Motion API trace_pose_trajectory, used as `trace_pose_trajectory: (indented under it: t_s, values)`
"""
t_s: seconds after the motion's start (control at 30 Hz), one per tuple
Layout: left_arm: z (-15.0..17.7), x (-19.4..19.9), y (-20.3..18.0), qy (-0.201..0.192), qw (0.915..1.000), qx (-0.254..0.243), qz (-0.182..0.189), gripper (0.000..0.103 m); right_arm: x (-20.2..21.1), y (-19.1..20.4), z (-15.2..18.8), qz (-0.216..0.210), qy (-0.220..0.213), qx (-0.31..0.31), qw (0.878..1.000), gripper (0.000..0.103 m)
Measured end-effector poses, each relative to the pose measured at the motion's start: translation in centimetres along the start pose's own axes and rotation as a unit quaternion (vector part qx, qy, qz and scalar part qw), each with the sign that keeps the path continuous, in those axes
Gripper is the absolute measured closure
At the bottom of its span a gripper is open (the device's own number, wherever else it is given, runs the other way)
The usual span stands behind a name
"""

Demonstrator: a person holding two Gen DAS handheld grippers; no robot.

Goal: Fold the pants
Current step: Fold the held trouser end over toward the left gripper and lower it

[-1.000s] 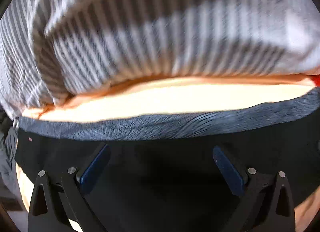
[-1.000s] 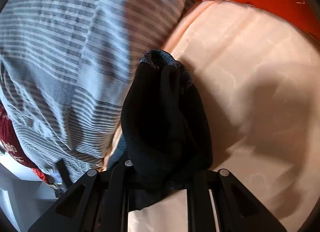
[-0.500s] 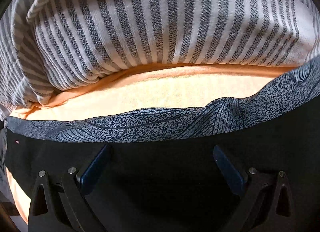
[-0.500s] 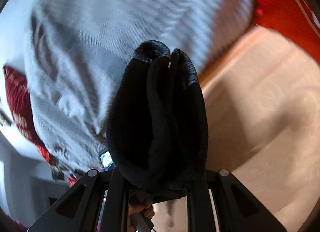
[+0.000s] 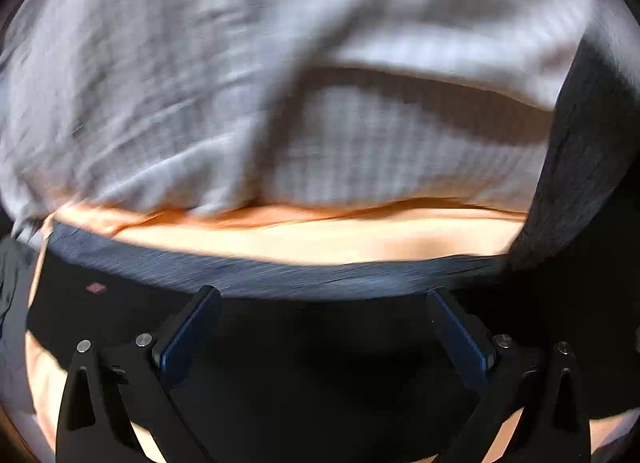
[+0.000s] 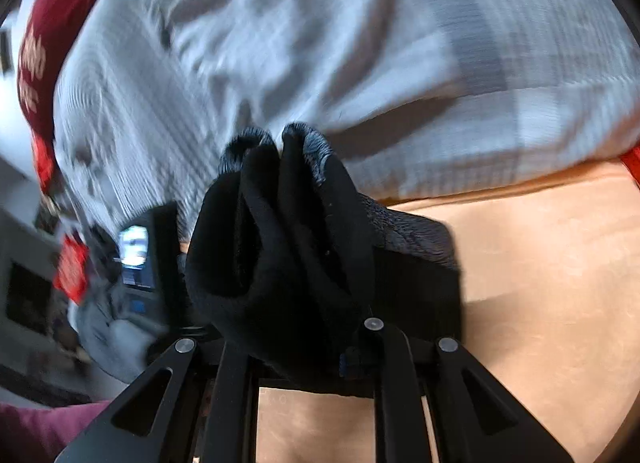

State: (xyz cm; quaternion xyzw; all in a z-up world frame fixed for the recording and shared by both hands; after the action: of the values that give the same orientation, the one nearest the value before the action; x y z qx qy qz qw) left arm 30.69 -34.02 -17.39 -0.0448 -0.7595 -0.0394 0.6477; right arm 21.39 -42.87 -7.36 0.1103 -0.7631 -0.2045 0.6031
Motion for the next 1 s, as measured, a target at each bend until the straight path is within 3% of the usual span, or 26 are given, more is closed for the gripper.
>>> trace_pose_trajectory:
  t_s: [0.17,0.3,0.4,0.47,0.5,0.53,0.6,0.67,0.73,0.87,0.97,1.0]
  values:
    - [2.0,-0.3,10.1,0.022,0.9987,0.040,-0.021,0.000,-6.9,4.6,0.5,0.052,0.032,0.024,0.998,0.087]
    - [4.6,-1.3,13.7,0.039,0.9972,0.047,-0.042,0.000,-14.0,7.0,2.3,0.136,0.070,0.048,0.987,0.085]
    - [5.7,-2.1,16.1,0.047,0.9963,0.058,-0.043,0.000,-18.0,8.5,4.1,0.221,0.086,0.083,0.968,0.072]
    - [5.8,-2.6,16.4,0.052,0.9959,0.062,-0.041,0.000,-19.1,9.8,4.8,0.273,0.081,0.114,0.952,0.060]
    - [5.5,-3.4,16.9,0.054,0.9957,0.063,-0.041,0.000,-19.5,10.8,5.3,0.284,0.079,0.133,0.946,0.049]
    - [6.2,-2.5,15.4,0.055,0.9957,0.062,-0.042,0.000,-19.6,11.7,5.6,0.285,0.079,0.146,0.944,0.042]
    - [6.3,-2.4,15.6,0.055,0.9958,0.058,-0.043,0.000,-19.1,13.4,6.5,0.275,0.076,0.174,0.942,0.039]
    - [6.2,-2.5,15.9,0.054,0.9963,0.055,-0.038,0.000,-17.9,14.2,7.1,0.239,0.080,0.188,0.949,0.039]
    - [6.4,-0.7,13.9,0.050,0.9972,0.047,-0.029,0.000,-16.0,14.3,7.7,0.182,0.086,0.187,0.961,0.039]
    - [6.2,0.1,11.3,0.050,0.9986,0.014,0.004,0.000,-12.4,12.3,7.8,0.147,0.082,0.154,0.974,0.039]
    - [6.2,0.5,8.2,0.052,0.9976,-0.023,0.039,0.000,-10.3,8.1,6.7,0.141,0.089,0.082,0.983,0.051]
    - [6.2,0.7,6.8,0.050,0.9967,-0.037,0.052,0.000,-9.8,6.4,6.2,0.134,0.093,0.050,0.985,0.064]
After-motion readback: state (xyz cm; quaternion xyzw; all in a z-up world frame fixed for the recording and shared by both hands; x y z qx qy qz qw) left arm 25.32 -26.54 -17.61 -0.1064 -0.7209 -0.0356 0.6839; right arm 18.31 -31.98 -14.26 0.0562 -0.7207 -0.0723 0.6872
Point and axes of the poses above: each gripper's, at about its wrist camera, not at the fingertips, and x roughly against the way its jaws point, y to its left, z to its underside, the point moved 4 cm from there along -x, roughly the way its jaws point, and after that the axes turned 14 degrees about y, right-handed, at the moved point
